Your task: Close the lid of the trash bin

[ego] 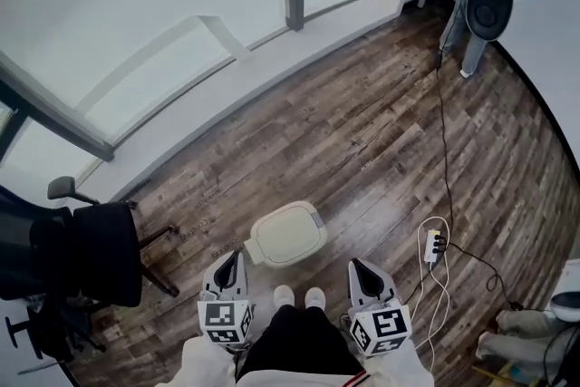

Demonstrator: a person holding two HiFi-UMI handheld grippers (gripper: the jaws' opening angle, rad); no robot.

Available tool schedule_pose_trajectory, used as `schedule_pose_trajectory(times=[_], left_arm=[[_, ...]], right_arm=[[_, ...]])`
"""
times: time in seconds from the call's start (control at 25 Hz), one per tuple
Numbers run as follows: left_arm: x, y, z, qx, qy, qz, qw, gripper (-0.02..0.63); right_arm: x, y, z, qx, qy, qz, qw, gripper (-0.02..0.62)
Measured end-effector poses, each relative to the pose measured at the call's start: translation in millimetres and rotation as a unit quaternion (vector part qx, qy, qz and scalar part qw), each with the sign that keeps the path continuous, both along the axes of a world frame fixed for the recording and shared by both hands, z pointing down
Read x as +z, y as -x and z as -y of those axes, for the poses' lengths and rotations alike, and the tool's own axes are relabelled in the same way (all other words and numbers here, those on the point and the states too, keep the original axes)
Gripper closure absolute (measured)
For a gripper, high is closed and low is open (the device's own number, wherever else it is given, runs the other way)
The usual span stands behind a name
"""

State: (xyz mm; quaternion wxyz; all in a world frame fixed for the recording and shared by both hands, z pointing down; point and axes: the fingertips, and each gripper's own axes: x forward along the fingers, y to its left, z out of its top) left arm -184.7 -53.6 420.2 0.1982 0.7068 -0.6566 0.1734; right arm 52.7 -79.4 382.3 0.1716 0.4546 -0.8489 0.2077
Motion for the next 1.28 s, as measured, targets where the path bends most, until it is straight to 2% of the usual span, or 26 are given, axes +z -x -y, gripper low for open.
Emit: schedule_pose_trajectory(times=[0.24,0.52,0.8,1.28], left_arm=[[-69,5,-16,-0.010,-0.034,0.004,0.9994,0.601],[-113,5,-47,-0.008,-0.049,0.002,0.9988,0.601],[-146,6,-54,-0.014,-0.073,0.003,0.9972,0.601],[-160,-9,-35,0.015,-0.095,0.005,0.9954,0.601]], right_arm=[[-49,8,-19,-0.008,-0.018,0.006,1.000,0.572],[-93,15,-28,-0.017,-0.044,0.016,0.999,0.572],[-119,10,-29,-0.008,-0.071,0.016,0.997,0.572],[-133,7,-20,-0.011,-0.084,0.009,0.996,0.572]])
